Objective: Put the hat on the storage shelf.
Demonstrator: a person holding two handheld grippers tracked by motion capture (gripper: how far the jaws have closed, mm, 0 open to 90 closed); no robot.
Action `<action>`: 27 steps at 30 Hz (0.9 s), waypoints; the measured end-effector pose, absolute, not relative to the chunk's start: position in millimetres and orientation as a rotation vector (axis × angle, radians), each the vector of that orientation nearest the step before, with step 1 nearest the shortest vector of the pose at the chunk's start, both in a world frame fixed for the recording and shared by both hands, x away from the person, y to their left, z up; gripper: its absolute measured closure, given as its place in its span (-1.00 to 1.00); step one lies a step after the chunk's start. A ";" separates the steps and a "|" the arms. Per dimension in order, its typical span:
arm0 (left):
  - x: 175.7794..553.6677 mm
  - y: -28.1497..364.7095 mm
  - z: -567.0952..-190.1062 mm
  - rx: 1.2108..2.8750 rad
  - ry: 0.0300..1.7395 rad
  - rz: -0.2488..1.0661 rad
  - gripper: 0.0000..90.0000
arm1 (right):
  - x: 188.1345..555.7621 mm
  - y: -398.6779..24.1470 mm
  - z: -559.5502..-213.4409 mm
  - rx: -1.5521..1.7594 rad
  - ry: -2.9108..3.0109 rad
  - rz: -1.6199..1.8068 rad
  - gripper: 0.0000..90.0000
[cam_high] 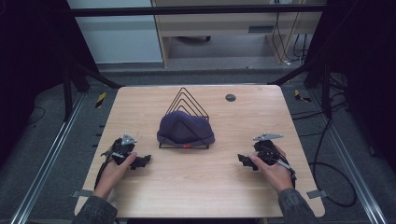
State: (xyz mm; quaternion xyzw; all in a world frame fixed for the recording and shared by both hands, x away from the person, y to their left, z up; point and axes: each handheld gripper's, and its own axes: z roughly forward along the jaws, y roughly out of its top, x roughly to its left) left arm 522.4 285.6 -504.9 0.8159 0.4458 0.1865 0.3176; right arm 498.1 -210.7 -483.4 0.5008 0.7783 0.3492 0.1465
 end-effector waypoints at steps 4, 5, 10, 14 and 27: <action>522.3 285.5 -504.9 2.147 1.173 0.491 -1.00 | 497.3 -210.8 -490.8 1.463 2.236 1.000 -0.81; 522.3 285.5 -504.9 2.147 1.173 0.491 -1.00 | 497.3 -210.9 -492.7 1.461 2.238 0.992 -0.81; 522.3 285.4 -504.9 2.148 1.172 0.490 -1.00 | 493.8 -208.3 -501.8 1.444 2.244 0.964 -0.85; 522.2 285.1 -505.0 2.146 1.172 0.487 -1.00 | 490.7 -203.3 -504.6 1.391 2.253 0.947 -0.90; 518.2 283.3 -505.0 2.152 1.164 0.484 -1.00 | 486.7 -193.5 -512.3 1.297 2.217 0.948 -0.96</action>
